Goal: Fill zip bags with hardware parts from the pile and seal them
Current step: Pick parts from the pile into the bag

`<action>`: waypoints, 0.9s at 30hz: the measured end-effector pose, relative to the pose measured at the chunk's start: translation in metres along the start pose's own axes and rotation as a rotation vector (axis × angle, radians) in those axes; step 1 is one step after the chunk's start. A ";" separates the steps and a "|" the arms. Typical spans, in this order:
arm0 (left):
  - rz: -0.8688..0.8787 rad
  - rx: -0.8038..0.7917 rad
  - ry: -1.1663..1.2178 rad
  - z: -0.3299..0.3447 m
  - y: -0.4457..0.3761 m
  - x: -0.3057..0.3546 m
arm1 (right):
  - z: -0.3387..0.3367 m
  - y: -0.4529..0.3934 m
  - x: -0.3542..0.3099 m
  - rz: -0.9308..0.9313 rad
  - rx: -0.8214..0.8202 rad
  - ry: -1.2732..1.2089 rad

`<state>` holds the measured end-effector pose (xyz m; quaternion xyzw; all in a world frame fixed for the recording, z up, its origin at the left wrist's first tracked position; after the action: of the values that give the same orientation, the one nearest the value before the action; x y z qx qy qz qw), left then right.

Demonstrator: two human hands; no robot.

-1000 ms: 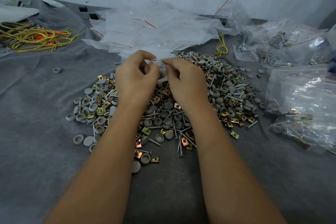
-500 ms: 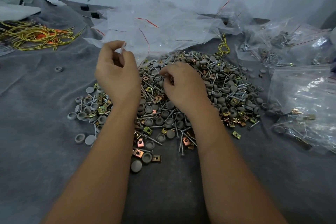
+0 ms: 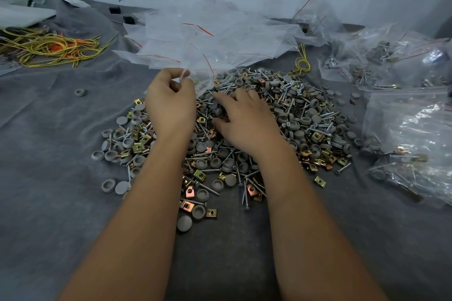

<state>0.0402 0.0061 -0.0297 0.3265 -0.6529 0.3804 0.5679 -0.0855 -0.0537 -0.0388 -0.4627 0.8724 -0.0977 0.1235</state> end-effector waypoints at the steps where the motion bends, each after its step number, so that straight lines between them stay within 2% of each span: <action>1: -0.003 -0.005 -0.003 0.001 0.000 0.000 | -0.001 0.000 0.000 0.003 0.026 -0.014; 4: -0.012 -0.006 -0.020 0.002 -0.001 -0.002 | -0.005 -0.001 -0.001 0.012 0.090 -0.025; 15: -0.029 -0.051 -0.064 0.005 -0.002 -0.004 | -0.010 -0.001 0.000 0.046 0.144 -0.068; 27: 0.063 -0.098 -0.237 0.009 0.000 -0.007 | -0.014 -0.004 0.003 0.068 0.171 -0.168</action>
<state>0.0367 -0.0013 -0.0368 0.3205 -0.7431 0.3244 0.4897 -0.0883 -0.0571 -0.0251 -0.4270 0.8628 -0.1283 0.2384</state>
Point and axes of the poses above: each hand's wrist, its own y-axis away from the middle knuckle, its own z-axis out of the palm, x = y × z, the point moved 4 cm from there along -y, towards the middle knuckle, and after that the axes turned 11 degrees about -z, right-handed, at the moved point
